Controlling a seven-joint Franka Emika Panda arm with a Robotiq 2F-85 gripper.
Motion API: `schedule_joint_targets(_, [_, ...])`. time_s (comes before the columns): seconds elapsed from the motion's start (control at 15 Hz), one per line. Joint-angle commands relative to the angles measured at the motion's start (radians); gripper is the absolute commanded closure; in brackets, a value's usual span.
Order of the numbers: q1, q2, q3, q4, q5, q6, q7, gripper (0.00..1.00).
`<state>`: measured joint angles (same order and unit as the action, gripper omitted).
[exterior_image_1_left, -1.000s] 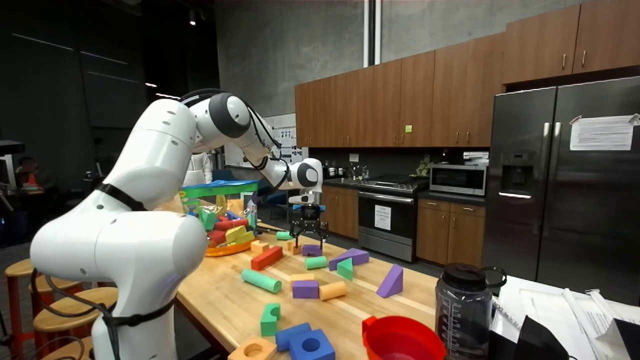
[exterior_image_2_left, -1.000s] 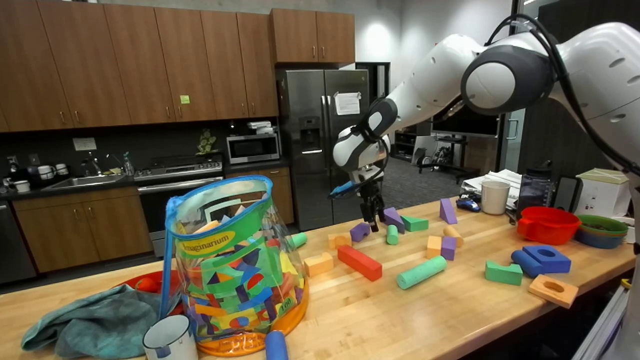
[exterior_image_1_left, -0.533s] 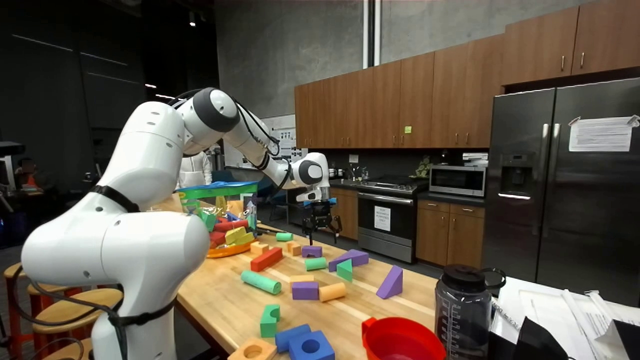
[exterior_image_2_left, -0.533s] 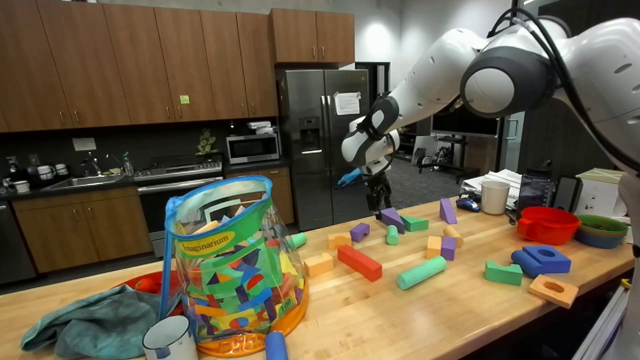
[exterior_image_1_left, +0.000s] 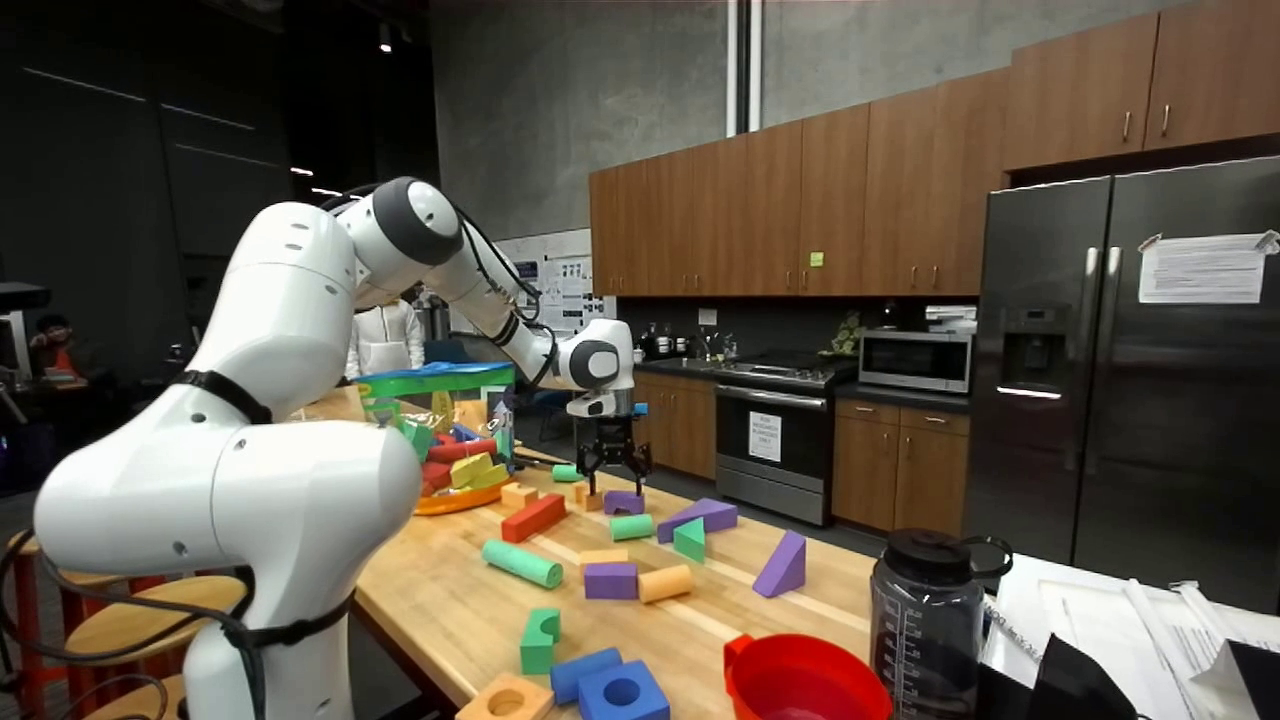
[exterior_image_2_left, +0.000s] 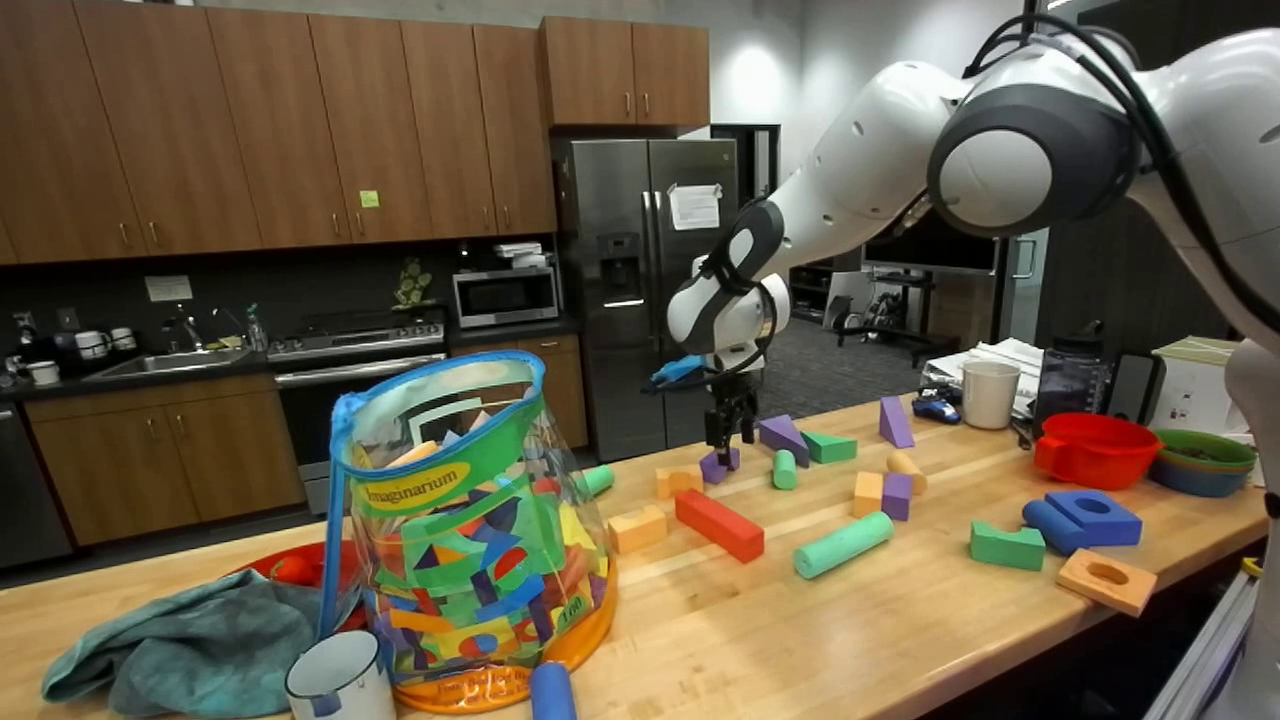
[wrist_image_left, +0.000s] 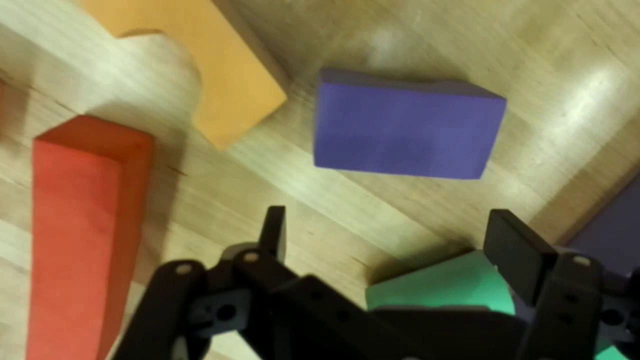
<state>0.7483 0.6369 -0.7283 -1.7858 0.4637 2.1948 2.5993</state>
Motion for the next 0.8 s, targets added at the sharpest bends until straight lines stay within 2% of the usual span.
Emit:
schedule_joint_targets(0.0, [0.096,-0.032,-0.065,-0.061,0.094,0.039,0.000,0.00])
schedule_joint_targets(0.2, [0.191,-0.025,-0.144,-0.085,0.172,0.041,0.000,0.00])
schedule_joint_targets(0.53, [0.409,0.075,-0.381,-0.121,0.359,0.024,0.001,0.00])
schedule_joint_targets(0.73, [0.446,0.056,-0.368,-0.119,0.275,0.033,-0.018,0.00])
